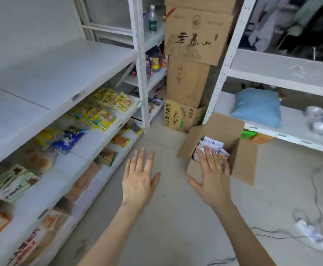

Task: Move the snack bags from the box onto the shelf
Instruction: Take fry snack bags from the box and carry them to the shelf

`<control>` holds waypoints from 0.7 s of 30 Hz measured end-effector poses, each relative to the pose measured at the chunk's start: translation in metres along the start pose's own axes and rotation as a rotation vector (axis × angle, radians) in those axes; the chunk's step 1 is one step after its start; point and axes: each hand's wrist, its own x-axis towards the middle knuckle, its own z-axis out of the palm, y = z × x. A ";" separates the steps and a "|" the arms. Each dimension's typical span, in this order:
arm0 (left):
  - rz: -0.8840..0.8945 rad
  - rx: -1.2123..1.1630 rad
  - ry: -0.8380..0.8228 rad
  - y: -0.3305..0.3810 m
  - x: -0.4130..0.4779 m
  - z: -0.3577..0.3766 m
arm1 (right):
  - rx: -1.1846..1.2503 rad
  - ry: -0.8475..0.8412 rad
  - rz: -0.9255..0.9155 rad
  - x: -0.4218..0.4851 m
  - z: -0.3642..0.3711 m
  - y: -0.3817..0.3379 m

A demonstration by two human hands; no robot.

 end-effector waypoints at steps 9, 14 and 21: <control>0.194 -0.159 -0.106 0.144 0.033 0.081 | -0.052 -0.066 0.278 -0.049 -0.005 0.150; 0.257 -0.183 -0.199 0.185 0.058 0.124 | -0.058 -0.090 0.370 -0.047 0.013 0.205; 0.238 -0.254 -0.279 0.188 0.123 0.191 | 0.020 -0.156 0.460 0.007 0.062 0.248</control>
